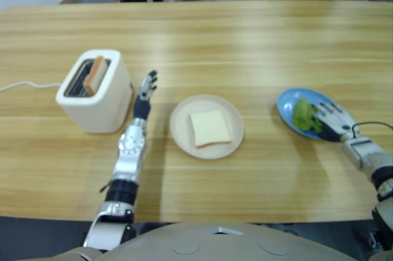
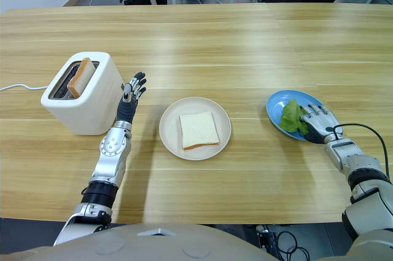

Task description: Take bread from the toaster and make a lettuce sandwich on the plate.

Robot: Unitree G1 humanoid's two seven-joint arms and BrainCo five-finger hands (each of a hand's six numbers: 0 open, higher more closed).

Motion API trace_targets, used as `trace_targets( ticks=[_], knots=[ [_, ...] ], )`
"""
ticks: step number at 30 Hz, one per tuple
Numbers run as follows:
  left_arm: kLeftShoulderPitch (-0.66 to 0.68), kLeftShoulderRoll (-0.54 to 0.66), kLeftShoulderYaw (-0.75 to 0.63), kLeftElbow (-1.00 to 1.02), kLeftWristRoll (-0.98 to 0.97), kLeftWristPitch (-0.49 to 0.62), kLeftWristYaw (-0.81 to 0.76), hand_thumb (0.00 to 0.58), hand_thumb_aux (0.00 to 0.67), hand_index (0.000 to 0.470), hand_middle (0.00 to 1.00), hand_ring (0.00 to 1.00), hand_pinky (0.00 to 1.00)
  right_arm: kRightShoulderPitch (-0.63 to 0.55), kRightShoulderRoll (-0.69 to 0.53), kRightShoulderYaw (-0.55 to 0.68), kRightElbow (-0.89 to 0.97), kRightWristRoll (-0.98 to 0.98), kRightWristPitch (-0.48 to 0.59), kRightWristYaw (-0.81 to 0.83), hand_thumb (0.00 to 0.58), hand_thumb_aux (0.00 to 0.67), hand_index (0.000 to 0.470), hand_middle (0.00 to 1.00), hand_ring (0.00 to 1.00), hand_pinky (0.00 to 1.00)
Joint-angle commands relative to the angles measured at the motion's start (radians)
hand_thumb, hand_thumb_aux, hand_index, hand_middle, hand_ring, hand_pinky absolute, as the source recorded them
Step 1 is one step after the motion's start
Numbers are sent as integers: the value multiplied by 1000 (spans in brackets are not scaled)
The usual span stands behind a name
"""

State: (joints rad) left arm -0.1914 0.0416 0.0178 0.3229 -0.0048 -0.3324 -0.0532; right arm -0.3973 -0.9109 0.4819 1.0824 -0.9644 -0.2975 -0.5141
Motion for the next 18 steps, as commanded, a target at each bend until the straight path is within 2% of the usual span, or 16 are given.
trace_targets(
  ticks=[1, 8, 10, 11, 12, 13, 14, 15, 18],
  knots=[
    [10, -4, -8, -2, 4, 12, -4, 0, 0, 0, 0, 0, 0, 10, 14, 31, 25, 5, -21, 14, 521, 457, 314, 0, 0, 0],
    [17, -2, -8, -8, 3, 14, -7, 0, 0, 0, 0, 0, 0, 9, 11, 28, 33, 19, -33, 3, 530, 473, 325, 0, 0, 0],
    [15, -4, -9, -4, 4, 13, -7, 0, 0, 0, 0, 0, 0, 11, 6, 20, 32, 30, -37, -8, 578, 628, 431, 0, 0, 0],
    [14, -5, -10, -1, 5, 12, -7, 0, 0, 0, 0, 0, 0, 13, 2, 13, 28, 39, -42, -12, 578, 628, 431, 0, 0, 0],
    [13, -5, -11, 1, 5, 11, -7, 0, 0, 0, 0, 0, 0, 16, -4, 6, 22, 47, -46, -19, 580, 670, 460, 0, 0, 0],
    [11, -6, -12, 4, 6, 10, -7, 0, 0, 0, 0, 0, 0, 19, -9, -3, 13, 57, -50, -29, 580, 670, 460, 502, 502, 502],
    [12, -6, -12, 5, 7, 10, -6, 0, 0, 0, 0, 0, 0, 22, -16, -16, -1, 71, -57, -35, 580, 670, 460, 502, 502, 502],
    [13, -6, -12, 6, 7, 9, -6, 0, 0, 0, 0, 0, 0, 25, -25, -27, -16, 82, -61, -41, 580, 670, 460, 1000, 1000, 1000],
    [14, -5, -10, 9, 7, 9, -6, 0, 0, 0, 0, 0, 0, 48, -67, -67, -104, 114, -63, -61, 580, 670, 460, 1000, 1000, 1000]
  ],
)
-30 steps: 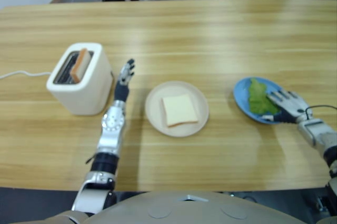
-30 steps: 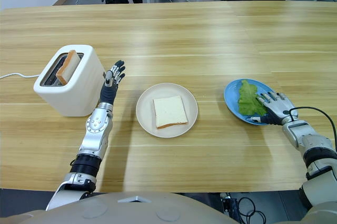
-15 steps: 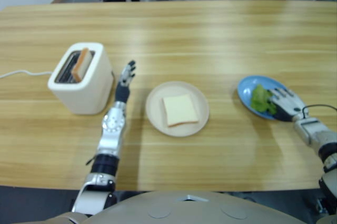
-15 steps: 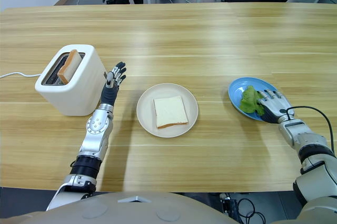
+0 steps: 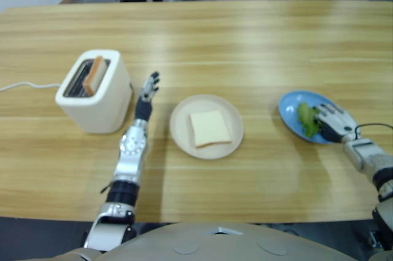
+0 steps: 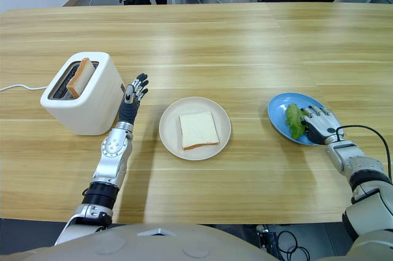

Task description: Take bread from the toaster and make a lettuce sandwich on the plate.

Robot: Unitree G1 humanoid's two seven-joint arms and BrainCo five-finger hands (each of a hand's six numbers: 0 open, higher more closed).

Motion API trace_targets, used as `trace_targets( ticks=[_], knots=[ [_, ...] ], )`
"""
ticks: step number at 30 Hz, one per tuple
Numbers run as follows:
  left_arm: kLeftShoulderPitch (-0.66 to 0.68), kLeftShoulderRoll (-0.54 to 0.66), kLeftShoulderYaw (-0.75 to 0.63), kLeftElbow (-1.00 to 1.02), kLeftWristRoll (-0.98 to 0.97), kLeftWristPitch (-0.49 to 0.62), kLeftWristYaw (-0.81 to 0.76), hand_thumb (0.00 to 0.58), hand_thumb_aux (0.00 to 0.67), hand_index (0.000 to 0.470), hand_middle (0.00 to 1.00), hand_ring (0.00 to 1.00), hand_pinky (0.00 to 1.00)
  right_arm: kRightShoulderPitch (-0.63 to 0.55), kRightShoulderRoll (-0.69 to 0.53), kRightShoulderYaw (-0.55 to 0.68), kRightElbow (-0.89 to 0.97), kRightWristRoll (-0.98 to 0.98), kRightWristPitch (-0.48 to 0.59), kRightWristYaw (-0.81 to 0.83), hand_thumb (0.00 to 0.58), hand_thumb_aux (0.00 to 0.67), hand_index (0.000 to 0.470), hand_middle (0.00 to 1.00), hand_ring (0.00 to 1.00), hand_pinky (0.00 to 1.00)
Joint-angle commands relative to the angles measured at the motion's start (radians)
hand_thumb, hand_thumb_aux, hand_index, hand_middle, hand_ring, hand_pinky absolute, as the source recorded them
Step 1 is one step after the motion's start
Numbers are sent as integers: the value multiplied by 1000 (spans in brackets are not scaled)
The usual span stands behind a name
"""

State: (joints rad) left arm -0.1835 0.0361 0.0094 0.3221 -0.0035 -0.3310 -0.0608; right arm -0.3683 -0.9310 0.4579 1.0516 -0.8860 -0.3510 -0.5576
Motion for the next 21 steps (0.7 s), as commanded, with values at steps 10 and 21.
trace_targets(
  ticks=[10, 21],
  knots=[
    [-9, 4, 10, 34, 5, -4, 10, 0, 0, 0, 0, 0, 0, 139, -104, -195, -512, 72, 81, 29, 580, 670, 460, 1000, 1000, 1000],
    [-38, 13, 41, 70, -14, -18, 14, 0, 0, 0, 0, 0, 0, 96, 29, -234, -865, 40, 138, 167, 580, 670, 460, 1000, 1000, 1000]
  ],
)
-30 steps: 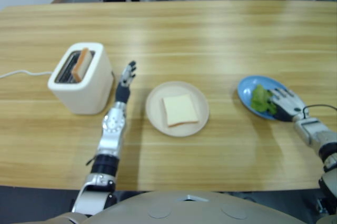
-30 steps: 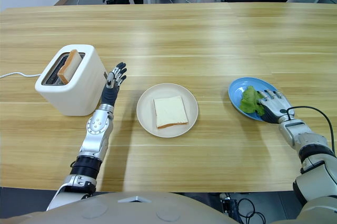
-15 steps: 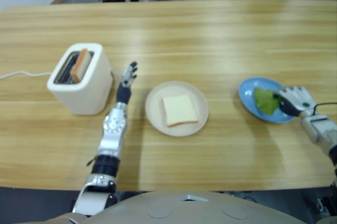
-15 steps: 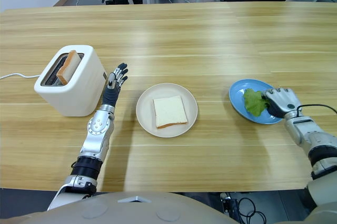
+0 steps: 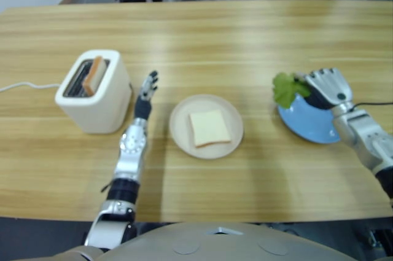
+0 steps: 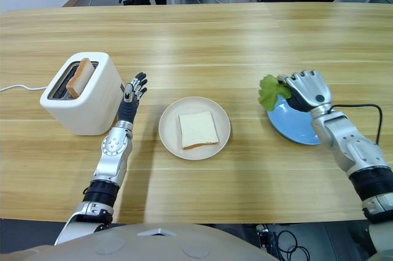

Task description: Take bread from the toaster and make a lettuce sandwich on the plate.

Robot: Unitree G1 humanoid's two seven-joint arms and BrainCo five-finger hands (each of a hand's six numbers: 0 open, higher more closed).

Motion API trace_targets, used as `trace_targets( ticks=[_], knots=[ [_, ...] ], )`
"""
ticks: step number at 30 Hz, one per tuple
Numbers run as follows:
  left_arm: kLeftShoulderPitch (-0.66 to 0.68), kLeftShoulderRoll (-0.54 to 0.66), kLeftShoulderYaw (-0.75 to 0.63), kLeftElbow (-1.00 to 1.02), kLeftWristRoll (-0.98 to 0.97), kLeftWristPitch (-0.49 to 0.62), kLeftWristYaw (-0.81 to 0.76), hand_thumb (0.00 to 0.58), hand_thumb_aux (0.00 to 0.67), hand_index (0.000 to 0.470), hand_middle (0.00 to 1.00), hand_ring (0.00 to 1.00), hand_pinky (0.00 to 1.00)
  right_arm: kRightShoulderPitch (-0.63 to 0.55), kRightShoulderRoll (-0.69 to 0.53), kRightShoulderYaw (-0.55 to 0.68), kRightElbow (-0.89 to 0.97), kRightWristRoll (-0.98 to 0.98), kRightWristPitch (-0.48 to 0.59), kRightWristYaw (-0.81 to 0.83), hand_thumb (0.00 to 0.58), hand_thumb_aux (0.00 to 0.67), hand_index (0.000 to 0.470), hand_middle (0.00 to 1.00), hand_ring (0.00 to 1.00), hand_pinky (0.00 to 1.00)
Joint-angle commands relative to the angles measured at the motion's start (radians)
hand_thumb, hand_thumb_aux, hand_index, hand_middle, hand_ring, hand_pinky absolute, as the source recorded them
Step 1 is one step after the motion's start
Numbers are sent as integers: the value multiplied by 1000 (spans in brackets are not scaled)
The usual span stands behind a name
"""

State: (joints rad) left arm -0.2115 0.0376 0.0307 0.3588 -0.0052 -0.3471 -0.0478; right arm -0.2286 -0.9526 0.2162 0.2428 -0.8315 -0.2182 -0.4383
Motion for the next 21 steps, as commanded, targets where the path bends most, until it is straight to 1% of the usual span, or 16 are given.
trace_targets(
  ticks=[1, 6, 11, 16, 21],
  knots=[
    [-14, 13, 27, 41, -18, -4, 1, 0, 0, 0, 0, 0, 0, -63, 78, 18, -67, -18, 1, 57, 580, 670, 460, 1000, 1000, 1000],
    [-31, 15, 47, 82, -37, -13, -3, 0, 0, 0, 0, 0, 0, -150, 241, 95, -59, -48, -20, 93, 580, 670, 460, 1000, 1000, 1000],
    [-37, 11, 44, 96, -37, -21, -4, 0, 0, 0, 0, 0, 0, -167, 379, 189, -3, -86, -36, 113, 580, 670, 460, 1000, 1000, 1000],
    [-36, 9, 39, 97, -34, -22, -5, 0, 0, 0, 0, 0, 0, -150, 451, 267, 93, -122, -57, 104, 580, 670, 460, 1000, 1000, 1000],
    [-31, 8, 35, 95, -33, -20, -5, 0, 0, 0, 0, 0, 0, -98, 468, 302, 113, -135, -63, 99, 580, 670, 460, 1000, 1000, 1000]
  ],
)
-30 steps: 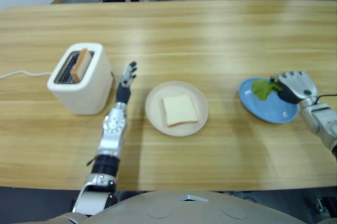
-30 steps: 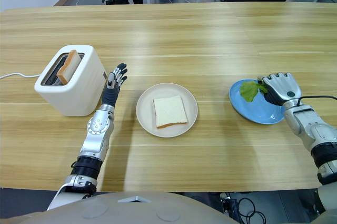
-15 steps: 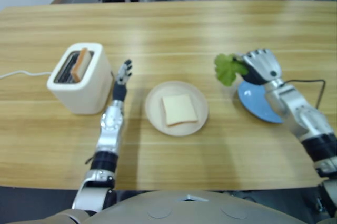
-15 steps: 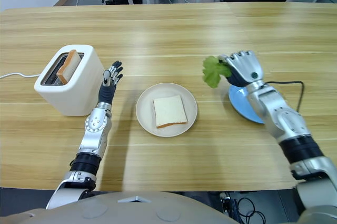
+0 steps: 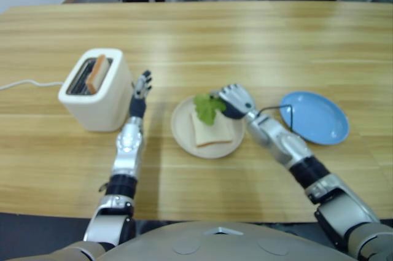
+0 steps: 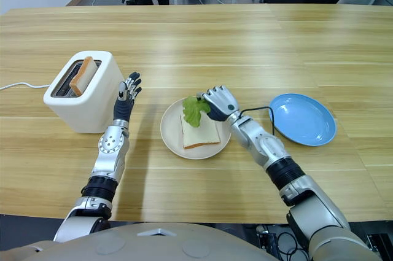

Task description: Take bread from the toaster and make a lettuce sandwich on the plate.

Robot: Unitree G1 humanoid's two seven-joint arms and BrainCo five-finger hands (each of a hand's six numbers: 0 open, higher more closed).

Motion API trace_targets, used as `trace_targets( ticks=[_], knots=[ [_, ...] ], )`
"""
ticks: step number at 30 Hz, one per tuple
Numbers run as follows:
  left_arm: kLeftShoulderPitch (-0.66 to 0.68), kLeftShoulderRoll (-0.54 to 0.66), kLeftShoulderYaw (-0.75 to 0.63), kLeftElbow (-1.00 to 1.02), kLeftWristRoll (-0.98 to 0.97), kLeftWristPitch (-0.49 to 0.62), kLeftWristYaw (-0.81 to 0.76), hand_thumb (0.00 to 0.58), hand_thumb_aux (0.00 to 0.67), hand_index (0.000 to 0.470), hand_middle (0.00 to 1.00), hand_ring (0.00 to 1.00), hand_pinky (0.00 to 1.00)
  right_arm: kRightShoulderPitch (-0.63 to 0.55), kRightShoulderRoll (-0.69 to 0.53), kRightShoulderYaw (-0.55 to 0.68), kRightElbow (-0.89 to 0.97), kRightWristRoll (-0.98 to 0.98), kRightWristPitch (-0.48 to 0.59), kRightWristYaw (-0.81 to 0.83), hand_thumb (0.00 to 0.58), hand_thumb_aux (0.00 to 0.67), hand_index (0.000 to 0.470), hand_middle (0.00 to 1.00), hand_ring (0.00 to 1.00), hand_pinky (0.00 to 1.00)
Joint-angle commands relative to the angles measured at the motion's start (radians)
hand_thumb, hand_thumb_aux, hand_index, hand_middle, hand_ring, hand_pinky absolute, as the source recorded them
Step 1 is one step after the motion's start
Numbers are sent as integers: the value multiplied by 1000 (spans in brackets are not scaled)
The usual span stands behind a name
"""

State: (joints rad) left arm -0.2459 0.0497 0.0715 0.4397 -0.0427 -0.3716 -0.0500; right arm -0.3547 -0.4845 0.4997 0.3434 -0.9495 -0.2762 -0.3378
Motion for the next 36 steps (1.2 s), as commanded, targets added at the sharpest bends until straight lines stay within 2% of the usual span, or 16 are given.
trace_targets(
  ticks=[1, 10, 11, 12, 13, 14, 15, 22, 29, 32, 36],
  knots=[
    [5, -5, -7, 13, 5, 6, -3, 0, 0, 0, 0, 0, 0, 39, -2, 22, 10, -19, -4, 0, 580, 670, 460, 1000, 1000, 1000],
    [14, -4, -11, 5, 8, 11, -2, 0, 0, 0, 0, 0, 0, 104, -43, 26, -47, -53, 4, 24, 580, 670, 460, 1000, 1000, 1000],
    [14, -4, -11, 6, 8, 11, -2, 0, 0, 0, 0, 0, 0, 109, -49, 25, -58, -63, 10, 25, 580, 670, 460, 808, 808, 808],
    [14, -4, -11, 7, 9, 12, -2, 0, 0, 0, 0, 0, 0, 114, -56, 22, -70, -70, 15, 25, 580, 670, 460, 808, 808, 808],
    [13, -4, -12, 7, 9, 12, -2, 0, 0, 0, 0, 0, 0, 121, -65, 15, -86, -76, 22, 24, 516, 447, 307, 0, 0, 0],
    [12, -4, -12, 7, 10, 13, -2, 0, 0, 0, 0, 0, 0, 126, -74, 9, -101, -81, 26, 25, 462, 368, 253, 0, 0, 0],
    [12, -4, -13, 7, 11, 13, -1, 0, 0, 0, 0, 0, 0, 131, -83, 2, -113, -83, 32, 29, 0, 0, 0, 0, 0, 0],
    [15, -1, -13, 5, 11, 14, -1, 0, 0, 0, 0, 0, 0, 186, -174, -61, -227, -63, 52, 97, 0, 0, 0, 0, 0, 0],
    [19, -1, -13, 0, 12, 15, 2, 0, 0, 0, 0, 0, 0, 292, -310, -175, -365, -20, 50, 205, 0, 0, 0, 0, 0, 0],
    [22, 2, -14, -6, 13, 17, 3, 0, 0, 0, 0, 0, 0, 385, -421, -281, -447, 76, 12, 283, 0, 0, 0, 0, 0, 0],
    [25, 15, -19, -31, 23, 23, 3, 0, 0, 0, 0, 0, 0, 544, -528, -554, -556, 370, -48, 396, 0, 0, 0, 0, 0, 0]
  ],
)
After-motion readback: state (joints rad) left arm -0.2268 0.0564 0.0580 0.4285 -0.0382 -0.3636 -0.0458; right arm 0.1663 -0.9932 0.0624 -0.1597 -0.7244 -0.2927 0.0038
